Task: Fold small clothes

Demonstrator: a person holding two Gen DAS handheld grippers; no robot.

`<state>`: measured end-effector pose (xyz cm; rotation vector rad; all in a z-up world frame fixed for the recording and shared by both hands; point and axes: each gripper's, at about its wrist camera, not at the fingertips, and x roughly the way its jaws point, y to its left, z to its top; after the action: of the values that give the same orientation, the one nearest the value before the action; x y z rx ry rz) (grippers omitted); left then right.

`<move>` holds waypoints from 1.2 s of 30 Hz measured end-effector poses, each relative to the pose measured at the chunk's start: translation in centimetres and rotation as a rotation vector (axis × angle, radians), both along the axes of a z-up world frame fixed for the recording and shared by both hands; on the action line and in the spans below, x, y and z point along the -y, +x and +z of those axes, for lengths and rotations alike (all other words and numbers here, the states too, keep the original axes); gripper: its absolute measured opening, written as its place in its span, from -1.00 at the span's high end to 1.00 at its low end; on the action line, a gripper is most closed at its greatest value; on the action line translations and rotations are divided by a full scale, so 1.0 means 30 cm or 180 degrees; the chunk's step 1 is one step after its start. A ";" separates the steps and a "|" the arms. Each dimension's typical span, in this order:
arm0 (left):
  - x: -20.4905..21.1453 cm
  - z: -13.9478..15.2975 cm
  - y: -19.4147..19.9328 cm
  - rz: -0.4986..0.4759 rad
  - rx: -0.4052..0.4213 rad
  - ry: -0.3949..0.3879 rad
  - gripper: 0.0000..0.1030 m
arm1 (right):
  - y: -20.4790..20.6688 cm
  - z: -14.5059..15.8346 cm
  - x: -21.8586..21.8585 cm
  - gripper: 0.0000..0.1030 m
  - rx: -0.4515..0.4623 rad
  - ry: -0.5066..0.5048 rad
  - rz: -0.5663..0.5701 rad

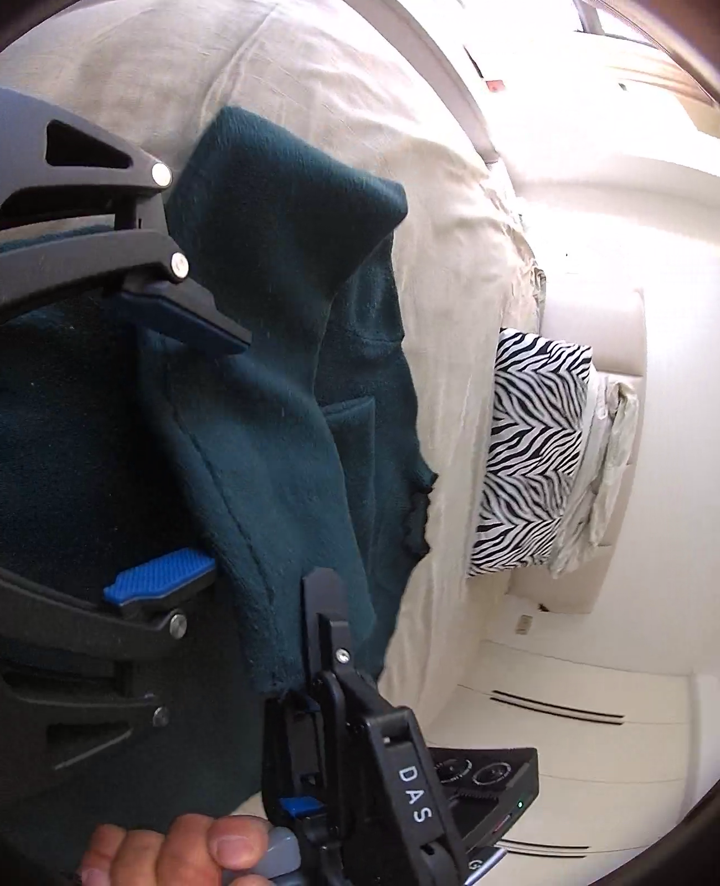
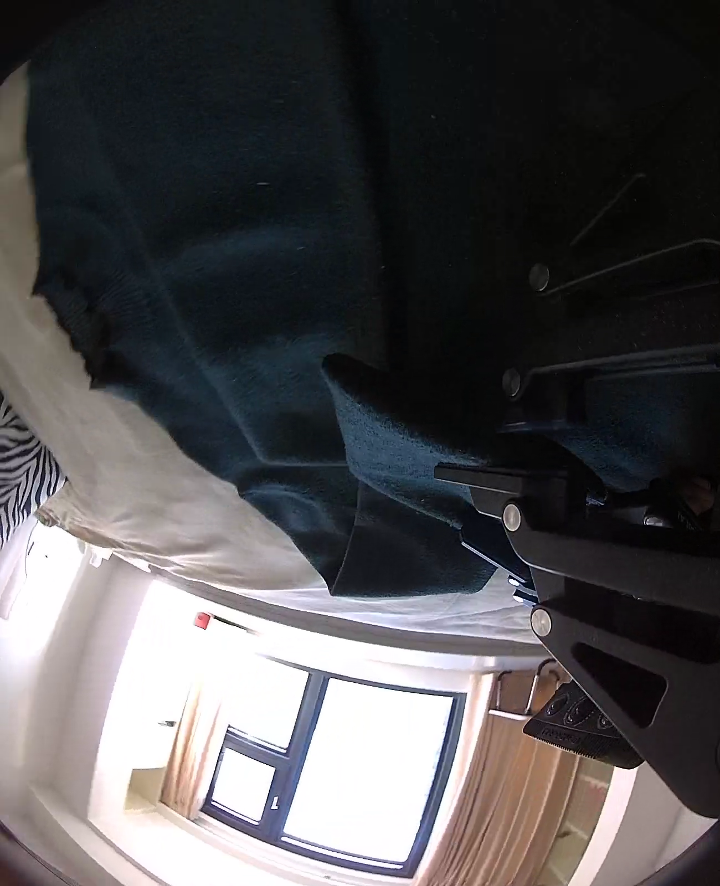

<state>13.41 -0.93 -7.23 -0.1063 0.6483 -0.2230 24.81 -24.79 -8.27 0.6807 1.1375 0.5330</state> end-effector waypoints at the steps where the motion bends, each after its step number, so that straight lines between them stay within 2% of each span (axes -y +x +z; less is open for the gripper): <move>1: -0.019 0.005 -0.012 0.0032 0.0033 -0.0089 -0.49 | 0.000 0.062 -0.011 0.86 0.0186 -0.0187 0.0056; 3: -0.047 0.000 -0.031 0.0119 0.0032 -0.0186 -0.50 | 0.001 0.180 -0.021 0.86 0.0549 -0.0466 0.0158; 5: -0.068 -0.016 -0.042 0.0181 -0.0035 -0.0261 -0.50 | 0.008 0.272 -0.002 0.86 0.0787 -0.0615 0.0177; 9: -0.097 -0.040 -0.039 0.0231 -0.0163 -0.0391 -0.50 | 0.081 0.336 0.111 0.86 0.0862 -0.0757 -0.0005; 12: -0.091 -0.063 -0.010 0.0197 -0.0285 -0.0381 -0.50 | 0.109 0.299 0.259 0.86 0.0704 -0.0899 -0.0196; 16: -0.074 -0.079 -0.002 0.0163 -0.0348 -0.0315 -0.50 | 0.166 0.146 0.426 0.86 0.0333 -0.0992 -0.0460; 21: -0.079 -0.089 0.001 0.0167 -0.0389 -0.0346 -0.50 | 0.189 -0.007 0.536 0.86 0.0122 -0.0954 -0.0735; 24: -0.095 -0.089 0.006 0.0188 -0.0401 -0.0422 -0.49 | 0.187 -0.023 0.547 0.86 0.0135 -0.0972 -0.0747; 31: -0.168 -0.097 0.007 0.0329 -0.0461 -0.0784 -0.42 | 0.201 -0.018 0.535 0.86 0.0136 -0.1131 -0.0745; 36: -0.157 -0.106 0.015 0.0324 -0.0510 -0.0755 -0.41 | 0.192 -0.067 0.561 0.86 -0.0045 -0.1139 -0.0724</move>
<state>13.86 3.77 -10.40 -0.3872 0.7721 -0.1937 30.57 -41.60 -10.28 0.4934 1.1153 0.1255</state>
